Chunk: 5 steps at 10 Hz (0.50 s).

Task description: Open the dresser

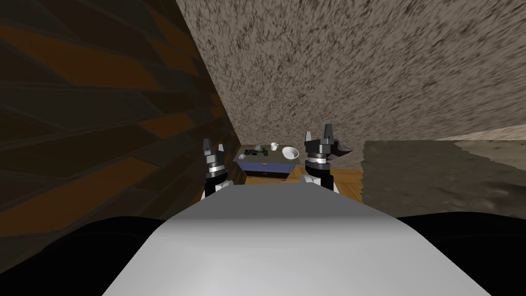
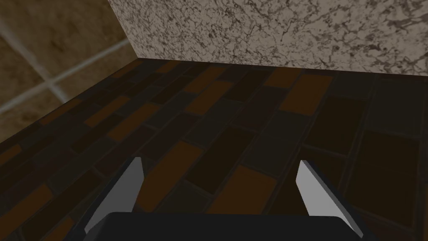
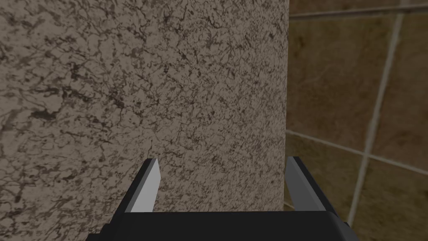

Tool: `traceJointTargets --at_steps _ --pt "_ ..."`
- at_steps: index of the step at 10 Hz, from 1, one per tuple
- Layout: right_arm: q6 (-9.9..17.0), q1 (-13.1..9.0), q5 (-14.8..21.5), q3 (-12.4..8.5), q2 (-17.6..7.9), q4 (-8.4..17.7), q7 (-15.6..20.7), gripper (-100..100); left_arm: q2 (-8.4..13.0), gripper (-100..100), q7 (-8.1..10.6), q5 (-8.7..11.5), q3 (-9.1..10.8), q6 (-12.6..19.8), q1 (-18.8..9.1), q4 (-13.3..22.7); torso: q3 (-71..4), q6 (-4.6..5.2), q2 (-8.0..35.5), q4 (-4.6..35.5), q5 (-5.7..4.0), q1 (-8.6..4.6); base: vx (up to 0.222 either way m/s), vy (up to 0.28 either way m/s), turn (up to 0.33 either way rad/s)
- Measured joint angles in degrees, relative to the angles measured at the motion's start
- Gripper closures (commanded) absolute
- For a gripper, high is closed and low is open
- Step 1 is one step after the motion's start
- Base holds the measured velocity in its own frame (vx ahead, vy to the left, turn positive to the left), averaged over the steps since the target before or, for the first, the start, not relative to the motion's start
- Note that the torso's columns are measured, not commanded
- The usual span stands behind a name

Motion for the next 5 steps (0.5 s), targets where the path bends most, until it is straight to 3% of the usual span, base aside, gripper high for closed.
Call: traceJointTargets --at_steps 2,5 --pt "0.0 0.0 0.0 0.0 0.0 0.0 0.0 0 0.0 0 0.0 0.0 0.0 0.0 0.0 0.0 -12.0 0.0 5.97 6.0 0.0 0.0 0.0 0.0 0.0" --pt "0.0 0.0 0.0 0.0 0.0 -0.01 0.0 0 0.0 0 0.0 0.0 0.0 0.0 0.0 -0.01 -36.92 0.0 18.45 18.46 0.0 0.0 0.0 0.0 0.0"
